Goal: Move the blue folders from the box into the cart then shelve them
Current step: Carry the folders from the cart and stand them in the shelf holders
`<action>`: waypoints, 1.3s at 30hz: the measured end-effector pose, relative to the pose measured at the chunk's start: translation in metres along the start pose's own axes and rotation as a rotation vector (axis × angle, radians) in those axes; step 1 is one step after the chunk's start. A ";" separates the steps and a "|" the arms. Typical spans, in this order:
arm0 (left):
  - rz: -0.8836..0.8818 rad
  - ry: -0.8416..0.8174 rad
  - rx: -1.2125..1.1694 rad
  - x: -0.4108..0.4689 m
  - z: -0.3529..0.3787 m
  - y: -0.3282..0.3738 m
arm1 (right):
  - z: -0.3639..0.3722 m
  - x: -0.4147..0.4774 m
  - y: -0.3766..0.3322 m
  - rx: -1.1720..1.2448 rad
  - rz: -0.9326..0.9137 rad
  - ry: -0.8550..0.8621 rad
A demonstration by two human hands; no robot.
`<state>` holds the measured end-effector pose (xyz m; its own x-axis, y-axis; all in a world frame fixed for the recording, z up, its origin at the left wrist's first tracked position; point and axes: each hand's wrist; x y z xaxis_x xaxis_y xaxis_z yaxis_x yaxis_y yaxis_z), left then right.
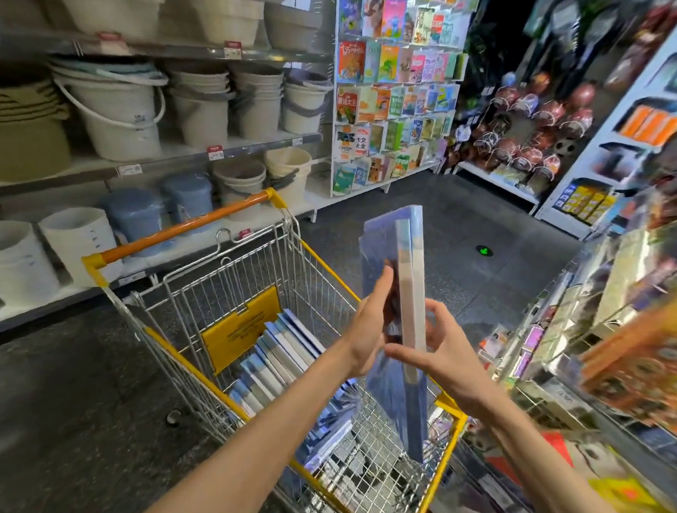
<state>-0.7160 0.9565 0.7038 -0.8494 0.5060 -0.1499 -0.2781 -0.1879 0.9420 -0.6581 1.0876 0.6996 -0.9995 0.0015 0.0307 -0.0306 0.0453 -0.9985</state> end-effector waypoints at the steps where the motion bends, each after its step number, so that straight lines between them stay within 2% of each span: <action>1: -0.005 -0.030 -0.016 0.004 0.004 -0.001 | -0.001 -0.001 0.003 -0.023 -0.032 0.060; 5: -0.038 -0.125 0.006 0.018 0.015 -0.001 | -0.012 -0.011 -0.002 -0.147 -0.149 0.287; 7: -0.011 -0.101 0.120 0.026 0.019 0.001 | -0.025 -0.018 -0.012 -0.125 -0.166 0.357; 11: 0.224 0.207 0.362 0.050 0.034 0.003 | -0.061 -0.046 -0.035 -0.050 -0.148 0.410; 13: 0.236 0.270 0.459 0.059 0.044 0.001 | -0.077 -0.066 -0.048 0.012 -0.162 0.464; 17: 0.126 0.187 0.496 0.071 0.068 0.005 | -0.104 -0.103 -0.082 0.138 -0.207 0.555; 20: 0.196 0.067 0.485 0.066 0.101 0.023 | -0.128 -0.134 -0.111 0.137 -0.269 0.648; 23: 0.292 0.049 0.493 0.049 0.140 0.045 | -0.152 -0.169 -0.140 0.162 -0.297 0.669; 28: 0.440 0.011 0.354 -0.011 0.242 0.070 | -0.203 -0.266 -0.191 0.217 -0.370 0.700; 30: 0.453 -0.002 0.266 -0.024 0.257 0.080 | -0.209 -0.277 -0.201 0.246 -0.368 0.714; 34: 0.439 -0.061 0.196 -0.071 0.344 0.082 | -0.248 -0.363 -0.233 0.290 -0.404 0.740; 39: 0.464 -0.123 0.145 -0.114 0.453 0.090 | -0.302 -0.454 -0.276 0.263 -0.447 0.867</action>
<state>-0.4406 1.2633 0.9414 -0.8073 0.4938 0.3230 0.1890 -0.3021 0.9343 -0.1952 1.3757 0.9747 -0.5525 0.7687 0.3221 -0.5062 -0.0026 -0.8624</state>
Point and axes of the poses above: each hand's wrist, its own x-axis towards the middle knuckle, its own z-axis out of the palm, y = z × x, and after that the axes turned 13 degrees about x, right-handed
